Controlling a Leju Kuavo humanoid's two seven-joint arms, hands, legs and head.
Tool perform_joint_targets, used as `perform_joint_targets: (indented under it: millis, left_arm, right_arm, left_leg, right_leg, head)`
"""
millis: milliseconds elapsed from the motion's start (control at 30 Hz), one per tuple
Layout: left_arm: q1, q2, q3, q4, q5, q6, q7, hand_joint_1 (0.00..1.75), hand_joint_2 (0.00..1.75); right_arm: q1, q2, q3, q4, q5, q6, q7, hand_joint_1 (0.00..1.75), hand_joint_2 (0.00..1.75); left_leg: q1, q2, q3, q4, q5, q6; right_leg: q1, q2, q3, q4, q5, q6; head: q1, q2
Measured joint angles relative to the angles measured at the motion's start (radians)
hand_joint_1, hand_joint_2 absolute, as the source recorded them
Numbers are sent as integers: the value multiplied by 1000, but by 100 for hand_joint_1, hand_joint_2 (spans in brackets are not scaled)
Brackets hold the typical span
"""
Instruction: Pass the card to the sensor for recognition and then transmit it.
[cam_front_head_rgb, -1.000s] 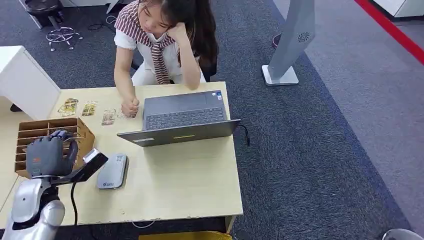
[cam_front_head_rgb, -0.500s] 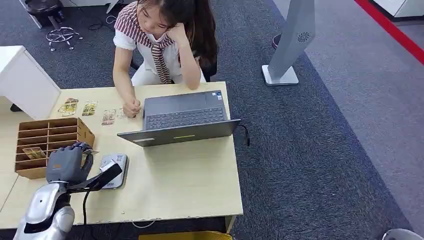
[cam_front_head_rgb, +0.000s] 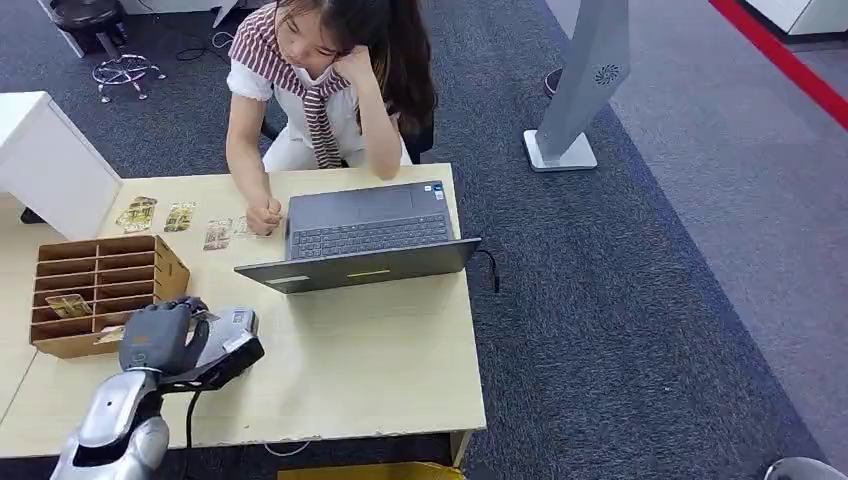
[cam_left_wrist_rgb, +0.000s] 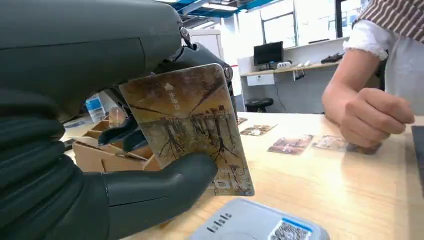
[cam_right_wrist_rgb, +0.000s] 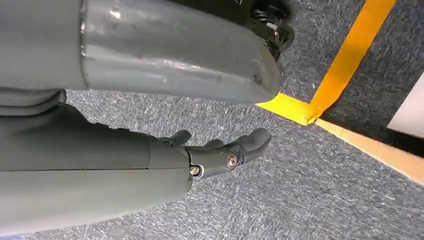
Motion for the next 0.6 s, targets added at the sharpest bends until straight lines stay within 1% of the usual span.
perform_joint_targets:
  millis: [267, 600]
  left_arm:
    - [1, -23, -27, 21, -3, -10, 6, 175, 175]
    - [4, -34, -38, 37, -3, -11, 8, 175, 175]
  right_arm:
    - [-1, 6, 7, 0, 4, 3, -1, 0, 0]
    - [-1, 8, 8, 0, 2, 5, -2, 0, 0]
  left_leg:
    - [0, 0, -1, 0, 0, 0]
    - [0, 0, -1, 0, 0, 0]
  right_leg:
    - [0, 0, 0, 0, 0, 0]
    - [0, 0, 0, 0, 0, 0]
  head:
    - [0, 0]
    - [0, 0]
